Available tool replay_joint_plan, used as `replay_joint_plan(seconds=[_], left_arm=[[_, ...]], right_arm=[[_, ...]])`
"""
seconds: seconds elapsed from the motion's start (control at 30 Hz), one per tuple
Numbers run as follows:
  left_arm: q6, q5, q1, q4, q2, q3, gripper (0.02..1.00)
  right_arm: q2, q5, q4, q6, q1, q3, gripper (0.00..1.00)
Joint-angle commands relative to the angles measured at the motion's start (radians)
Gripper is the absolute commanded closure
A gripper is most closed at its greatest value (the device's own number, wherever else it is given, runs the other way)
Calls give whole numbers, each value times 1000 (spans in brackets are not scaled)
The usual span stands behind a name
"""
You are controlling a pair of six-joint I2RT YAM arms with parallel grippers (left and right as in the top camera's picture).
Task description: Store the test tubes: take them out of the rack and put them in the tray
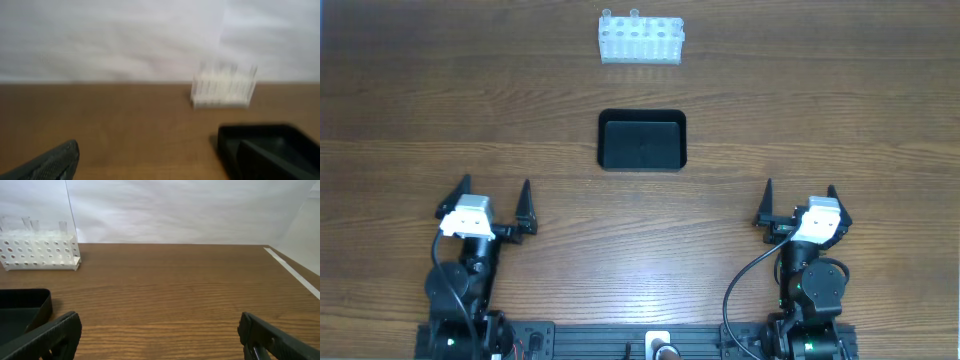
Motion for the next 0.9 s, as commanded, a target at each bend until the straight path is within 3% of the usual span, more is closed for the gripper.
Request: replay_joint_plan(seconds=[0.03, 0.23, 0.53, 0.9], left_arm=[[11, 7, 5, 172, 171, 57, 18], [11, 7, -13, 330, 615, 292, 18], [10, -40, -134, 303, 1248, 784, 18], [-53, -43, -216, 227, 1778, 1244, 20]], right_arm=[[-4, 12, 3, 10, -7, -10, 7], [-4, 12, 3, 10, -7, -10, 9], [-4, 12, 3, 10, -7, -9, 9], [-4, 12, 3, 10, -7, -10, 9]])
